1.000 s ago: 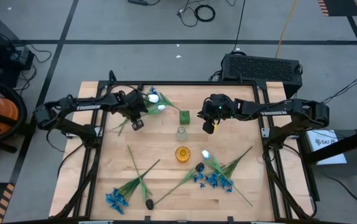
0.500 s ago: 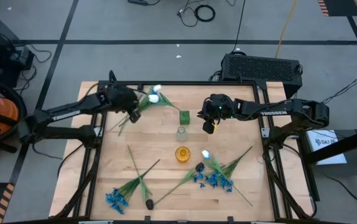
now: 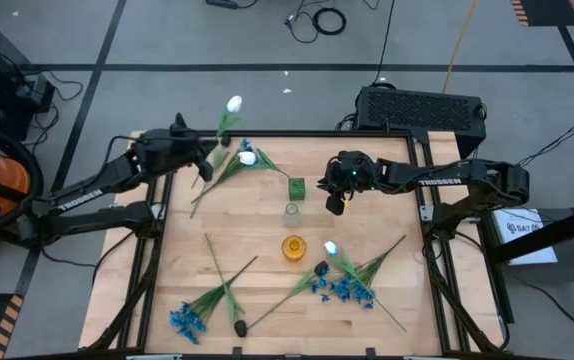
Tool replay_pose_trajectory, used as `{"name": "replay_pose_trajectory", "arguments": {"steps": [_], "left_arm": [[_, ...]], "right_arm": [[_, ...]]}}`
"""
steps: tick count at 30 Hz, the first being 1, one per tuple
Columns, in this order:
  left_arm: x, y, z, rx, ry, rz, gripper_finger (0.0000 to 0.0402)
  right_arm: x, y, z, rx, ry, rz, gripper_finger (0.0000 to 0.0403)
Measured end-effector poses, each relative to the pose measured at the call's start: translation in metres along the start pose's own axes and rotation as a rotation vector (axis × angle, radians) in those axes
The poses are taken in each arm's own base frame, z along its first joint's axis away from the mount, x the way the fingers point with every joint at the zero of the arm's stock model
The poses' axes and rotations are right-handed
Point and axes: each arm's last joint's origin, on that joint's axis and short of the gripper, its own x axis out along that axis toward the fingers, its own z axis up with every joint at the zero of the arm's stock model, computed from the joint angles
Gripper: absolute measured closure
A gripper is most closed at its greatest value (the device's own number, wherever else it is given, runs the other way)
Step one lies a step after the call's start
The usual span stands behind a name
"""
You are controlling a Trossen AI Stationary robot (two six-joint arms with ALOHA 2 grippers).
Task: Sort flowers into vase by color
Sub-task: Put the top white flower into the green vase
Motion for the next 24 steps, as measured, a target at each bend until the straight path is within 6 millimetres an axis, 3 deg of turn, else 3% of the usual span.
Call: {"name": "replay_pose_trajectory", "arguments": {"steps": [6, 13, 17, 24], "left_arm": [[-0.009, 0.000, 0.014, 0.095, -0.157, -0.014, 0.0389], [-0.019, -0.002, 0.041, 0.233, -0.460, -0.080, 0.0389], [-0.030, -0.002, 0.059, 0.222, -0.643, -0.080, 0.0389], [-0.053, -0.005, 0.113, 0.254, -0.744, -0.207, 0.0389]], "right_arm": [[0.000, 0.000, 0.001, 0.000, -0.008, -0.013, 0.0349], [-0.006, -0.005, 0.009, 0.039, -0.076, -0.184, 0.0348], [-0.025, -0.007, 0.035, 0.051, -0.186, -0.245, 0.0348], [-0.071, -0.006, 0.096, 0.044, -0.417, -0.244, 0.0347]]}}
